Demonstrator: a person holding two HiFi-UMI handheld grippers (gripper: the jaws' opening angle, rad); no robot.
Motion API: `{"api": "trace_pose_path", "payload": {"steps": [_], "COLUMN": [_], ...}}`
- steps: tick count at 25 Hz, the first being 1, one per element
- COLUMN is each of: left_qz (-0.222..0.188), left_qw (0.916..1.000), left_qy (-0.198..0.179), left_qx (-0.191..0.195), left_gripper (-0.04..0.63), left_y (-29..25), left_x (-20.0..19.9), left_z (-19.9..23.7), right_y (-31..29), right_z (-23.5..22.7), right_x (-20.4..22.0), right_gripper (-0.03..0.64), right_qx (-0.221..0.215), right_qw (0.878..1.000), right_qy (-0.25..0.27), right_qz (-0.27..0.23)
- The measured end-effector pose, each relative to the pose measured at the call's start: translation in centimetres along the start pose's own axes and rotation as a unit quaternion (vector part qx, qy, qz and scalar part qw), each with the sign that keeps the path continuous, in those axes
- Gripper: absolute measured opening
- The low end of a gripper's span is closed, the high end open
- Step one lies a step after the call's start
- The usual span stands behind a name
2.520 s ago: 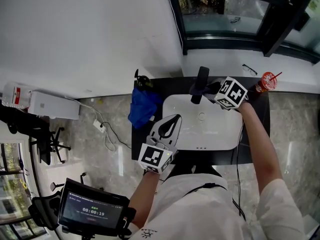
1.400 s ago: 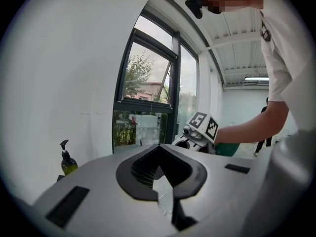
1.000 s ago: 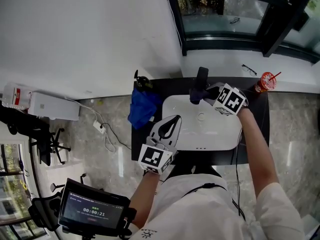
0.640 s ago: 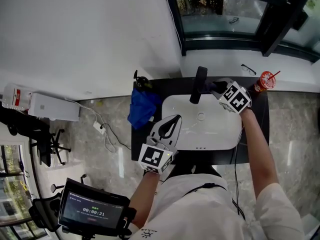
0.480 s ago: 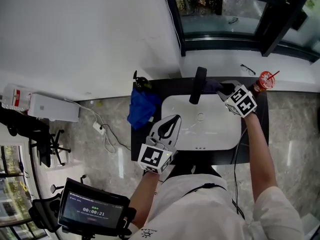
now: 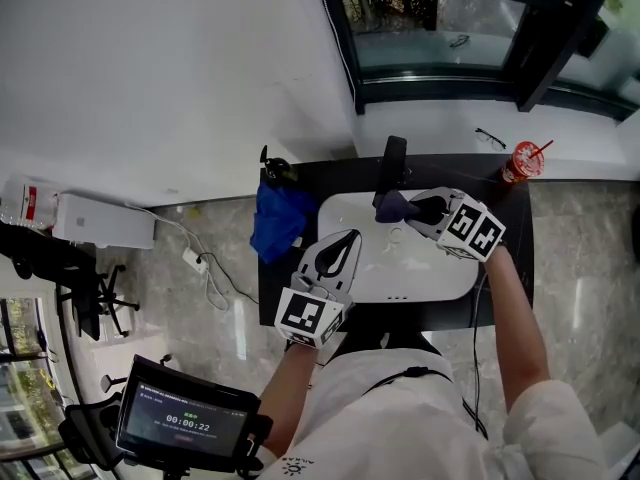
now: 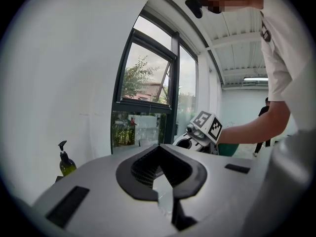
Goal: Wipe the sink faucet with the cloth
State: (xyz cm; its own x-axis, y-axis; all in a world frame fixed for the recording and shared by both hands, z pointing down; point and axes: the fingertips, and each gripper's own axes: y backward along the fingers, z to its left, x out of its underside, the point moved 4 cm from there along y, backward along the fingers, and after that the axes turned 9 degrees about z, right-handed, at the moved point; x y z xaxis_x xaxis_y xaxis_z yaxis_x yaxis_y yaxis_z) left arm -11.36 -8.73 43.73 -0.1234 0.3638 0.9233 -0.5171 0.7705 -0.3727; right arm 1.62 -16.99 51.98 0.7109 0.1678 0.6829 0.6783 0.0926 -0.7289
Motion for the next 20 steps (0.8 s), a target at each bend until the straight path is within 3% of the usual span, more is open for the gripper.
{"api": "trace_pose_path", "payload": {"steps": [8, 16, 20], "left_qz": [0.002, 0.002, 0.003], "left_qw": [1.0, 1.0, 1.0], "left_qy": [0.0, 0.001, 0.0], "left_qx": [0.003, 0.002, 0.002], "left_gripper": [0.0, 0.0, 0.0], "left_y": [-0.3, -0.1, -0.1], "left_x": [0.2, 0.4, 0.5], "left_z": [-0.6, -0.6, -0.4], "right_y": [-4.7, -3.4, -2.2], "right_z": [-1.0, -7.9, -8.7], "right_x": [-0.6, 0.5, 1.7], "right_gripper": [0.101, 0.103, 0.101], "right_qx": [-0.017, 0.079, 0.108], "right_qw": [0.997, 0.994, 0.99], "right_qy": [0.017, -0.052, -0.079], "right_qz": [0.078, 0.059, 0.039]}}
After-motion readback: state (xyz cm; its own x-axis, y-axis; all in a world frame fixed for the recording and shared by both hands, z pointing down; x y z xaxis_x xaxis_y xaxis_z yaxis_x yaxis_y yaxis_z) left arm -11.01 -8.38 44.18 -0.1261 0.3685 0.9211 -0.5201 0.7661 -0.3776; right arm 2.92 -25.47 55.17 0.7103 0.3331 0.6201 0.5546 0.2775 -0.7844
